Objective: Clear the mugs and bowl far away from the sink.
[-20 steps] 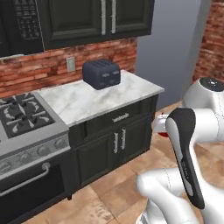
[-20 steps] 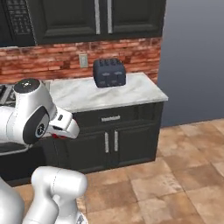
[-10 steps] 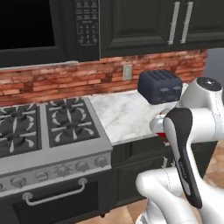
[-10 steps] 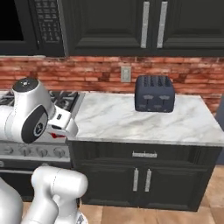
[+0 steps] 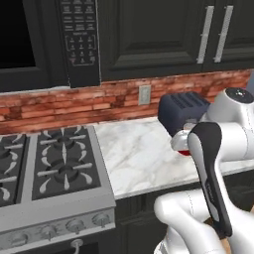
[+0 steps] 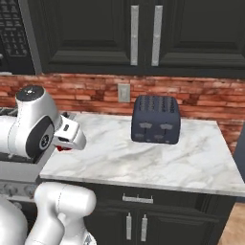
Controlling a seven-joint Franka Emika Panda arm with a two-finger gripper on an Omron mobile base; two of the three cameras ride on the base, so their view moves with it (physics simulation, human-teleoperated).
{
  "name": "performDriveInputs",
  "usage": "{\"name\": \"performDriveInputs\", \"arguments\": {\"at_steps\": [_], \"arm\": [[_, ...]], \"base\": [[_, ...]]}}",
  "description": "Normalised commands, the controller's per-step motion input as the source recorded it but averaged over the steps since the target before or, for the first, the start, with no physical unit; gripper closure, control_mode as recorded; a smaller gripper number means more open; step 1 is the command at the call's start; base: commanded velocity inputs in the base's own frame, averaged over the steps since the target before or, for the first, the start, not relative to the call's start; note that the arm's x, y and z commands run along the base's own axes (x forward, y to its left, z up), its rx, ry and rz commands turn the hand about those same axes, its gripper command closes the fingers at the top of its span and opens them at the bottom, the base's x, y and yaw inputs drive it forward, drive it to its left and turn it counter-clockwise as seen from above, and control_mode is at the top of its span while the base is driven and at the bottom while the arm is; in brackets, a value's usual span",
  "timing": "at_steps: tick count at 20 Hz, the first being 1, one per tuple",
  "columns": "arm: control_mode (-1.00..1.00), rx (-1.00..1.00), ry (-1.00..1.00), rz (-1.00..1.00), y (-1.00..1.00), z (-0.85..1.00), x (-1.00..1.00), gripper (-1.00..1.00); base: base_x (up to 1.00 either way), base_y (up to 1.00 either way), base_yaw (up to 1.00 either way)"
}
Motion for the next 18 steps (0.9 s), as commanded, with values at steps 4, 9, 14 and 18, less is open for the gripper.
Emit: {"name": "performDriveInputs", "arguments": {"at_steps": [4, 9, 14, 18], "arm": [[-1.00, -0.05, 0.05, 0.03, 0.05, -0.41, 0.76, 1.00], [-1.00, -0.10, 0.05, 0.13, 0.46, -0.67, 0.78, 1.00], [-1.00, -0.02, 0.00, 0.29, 0.80, -0.72, 0.84, 1.00], [-1.00, 0.00, 0.00, 0.27, 0.50, -0.62, 0.95, 1.00]], "base": [[0.00, 0.00, 0.00], [0.00, 0.00, 0.00], [0.00, 0.00, 0.00], [0.00, 0.00, 0.00]]}}
